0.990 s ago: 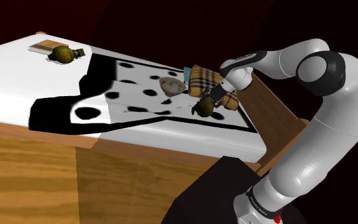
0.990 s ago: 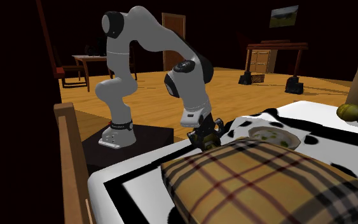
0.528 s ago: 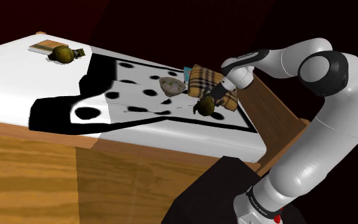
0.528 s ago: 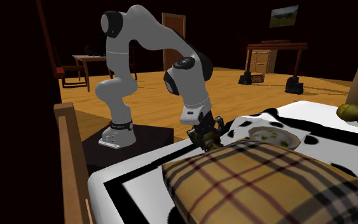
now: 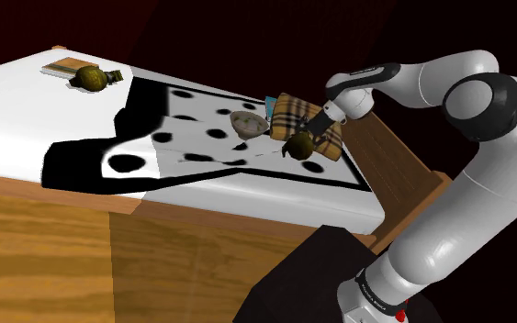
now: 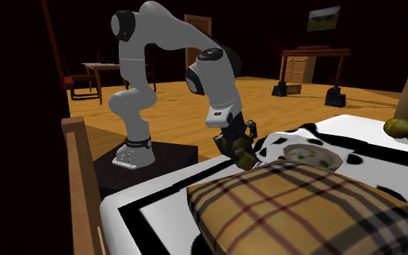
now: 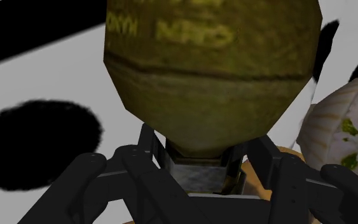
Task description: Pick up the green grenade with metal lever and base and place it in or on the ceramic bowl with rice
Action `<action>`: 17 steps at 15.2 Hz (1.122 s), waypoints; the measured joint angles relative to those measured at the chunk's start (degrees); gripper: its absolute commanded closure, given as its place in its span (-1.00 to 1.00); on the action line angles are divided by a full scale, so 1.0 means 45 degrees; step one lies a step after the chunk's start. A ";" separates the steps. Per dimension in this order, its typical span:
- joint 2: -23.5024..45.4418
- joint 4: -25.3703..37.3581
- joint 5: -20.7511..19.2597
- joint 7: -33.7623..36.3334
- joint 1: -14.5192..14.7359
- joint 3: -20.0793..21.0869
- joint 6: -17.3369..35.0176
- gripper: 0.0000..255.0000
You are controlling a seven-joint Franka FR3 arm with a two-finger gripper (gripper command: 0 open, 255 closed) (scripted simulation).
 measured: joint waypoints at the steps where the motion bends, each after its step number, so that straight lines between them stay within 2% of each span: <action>1: -0.0107 0.0020 -0.0080 0.0098 0.0009 -0.0006 -0.0097 1.00; 17: -0.1221 0.1449 -0.1166 0.1498 -0.0022 -0.0109 -0.2310 1.00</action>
